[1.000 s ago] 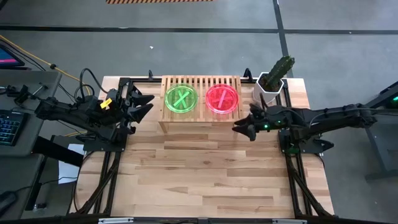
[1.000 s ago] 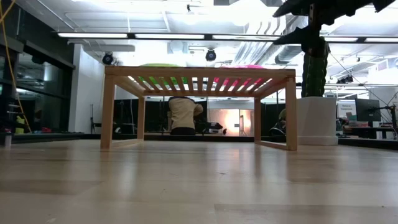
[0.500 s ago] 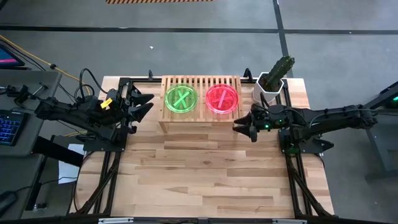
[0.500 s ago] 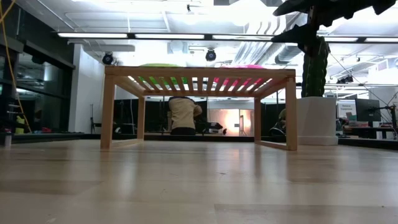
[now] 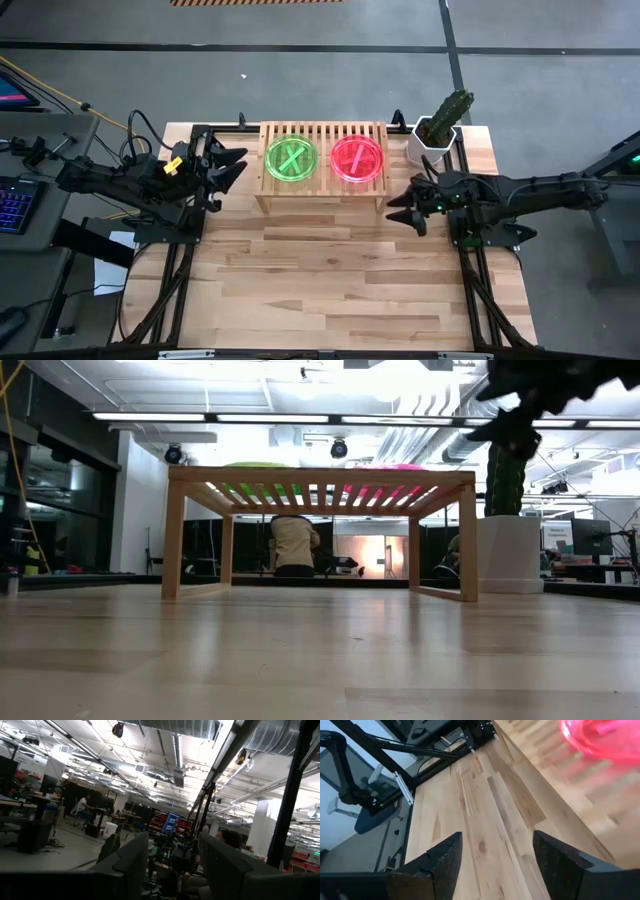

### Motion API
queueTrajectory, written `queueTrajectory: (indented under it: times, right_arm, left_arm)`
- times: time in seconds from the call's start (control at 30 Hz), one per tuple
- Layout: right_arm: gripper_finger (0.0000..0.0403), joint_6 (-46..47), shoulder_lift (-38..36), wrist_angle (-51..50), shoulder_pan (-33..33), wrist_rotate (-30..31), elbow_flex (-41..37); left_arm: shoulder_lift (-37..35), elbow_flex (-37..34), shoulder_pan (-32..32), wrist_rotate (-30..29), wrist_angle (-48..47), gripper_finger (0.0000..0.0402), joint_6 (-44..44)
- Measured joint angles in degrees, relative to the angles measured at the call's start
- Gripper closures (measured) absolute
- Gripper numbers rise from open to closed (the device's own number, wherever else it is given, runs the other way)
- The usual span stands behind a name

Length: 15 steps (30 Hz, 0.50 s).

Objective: Place and stack plates onto a shelf
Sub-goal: Return to Home Position

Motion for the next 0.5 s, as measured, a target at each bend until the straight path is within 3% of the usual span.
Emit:
queueTrajectory:
  times: [0.13, 0.33, 0.5]
  right_arm:
    - [0.0231, 2.06, -5.48, 3.26, 0.00, 0.42, -6.45]
    - [0.0384, 2.45, -10.58, 16.83, -1.33, 0.42, -14.59]
    - [0.0383, -0.31, -10.82, 25.91, -5.47, -0.04, -19.93]
  left_arm:
    - [-0.02, 0.00, 0.01, -0.08, -0.06, 0.0239, -0.01]
    - [-0.01, 0.00, 0.00, -1.70, -0.62, 0.0239, -0.45]
    - [-0.02, 0.01, 0.00, -2.86, -0.84, 0.0239, -0.47]
